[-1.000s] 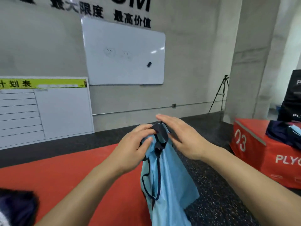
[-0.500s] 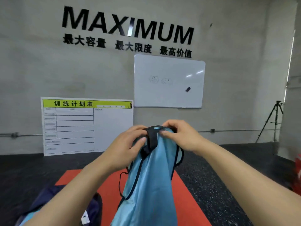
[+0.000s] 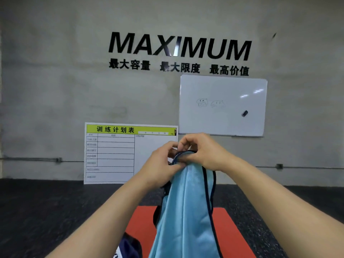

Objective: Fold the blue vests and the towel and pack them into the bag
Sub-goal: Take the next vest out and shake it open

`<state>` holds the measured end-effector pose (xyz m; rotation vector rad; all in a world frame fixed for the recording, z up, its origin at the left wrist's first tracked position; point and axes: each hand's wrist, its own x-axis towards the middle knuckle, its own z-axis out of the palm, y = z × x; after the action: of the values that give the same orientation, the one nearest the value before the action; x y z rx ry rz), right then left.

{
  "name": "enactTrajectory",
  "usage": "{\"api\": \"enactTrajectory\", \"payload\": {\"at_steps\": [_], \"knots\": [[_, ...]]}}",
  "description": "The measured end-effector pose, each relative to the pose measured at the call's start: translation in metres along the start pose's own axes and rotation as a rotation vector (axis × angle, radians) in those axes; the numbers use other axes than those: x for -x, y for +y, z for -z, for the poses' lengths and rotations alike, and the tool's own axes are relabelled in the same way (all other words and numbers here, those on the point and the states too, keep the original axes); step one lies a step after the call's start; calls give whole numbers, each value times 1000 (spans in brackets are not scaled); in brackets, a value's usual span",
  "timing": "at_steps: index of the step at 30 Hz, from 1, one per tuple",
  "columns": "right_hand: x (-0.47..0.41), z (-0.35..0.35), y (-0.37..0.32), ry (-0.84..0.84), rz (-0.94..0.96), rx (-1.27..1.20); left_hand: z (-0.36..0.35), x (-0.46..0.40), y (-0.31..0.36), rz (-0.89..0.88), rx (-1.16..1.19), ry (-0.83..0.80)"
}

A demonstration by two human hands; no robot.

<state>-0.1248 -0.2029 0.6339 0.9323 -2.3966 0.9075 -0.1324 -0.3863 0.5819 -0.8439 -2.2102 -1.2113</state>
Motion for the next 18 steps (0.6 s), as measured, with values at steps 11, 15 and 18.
{"api": "enactTrajectory", "payload": {"at_steps": [11, 15, 18], "knots": [[27, -15, 49, -31, -190, -153, -8, -30, -10, 43, -63, 181], [40, -19, 68, 51, -268, -154, -8, -22, -15, 36, -157, 207], [42, -12, 69, 192, -268, -173, -13, -15, -16, 55, -150, 215]]}}
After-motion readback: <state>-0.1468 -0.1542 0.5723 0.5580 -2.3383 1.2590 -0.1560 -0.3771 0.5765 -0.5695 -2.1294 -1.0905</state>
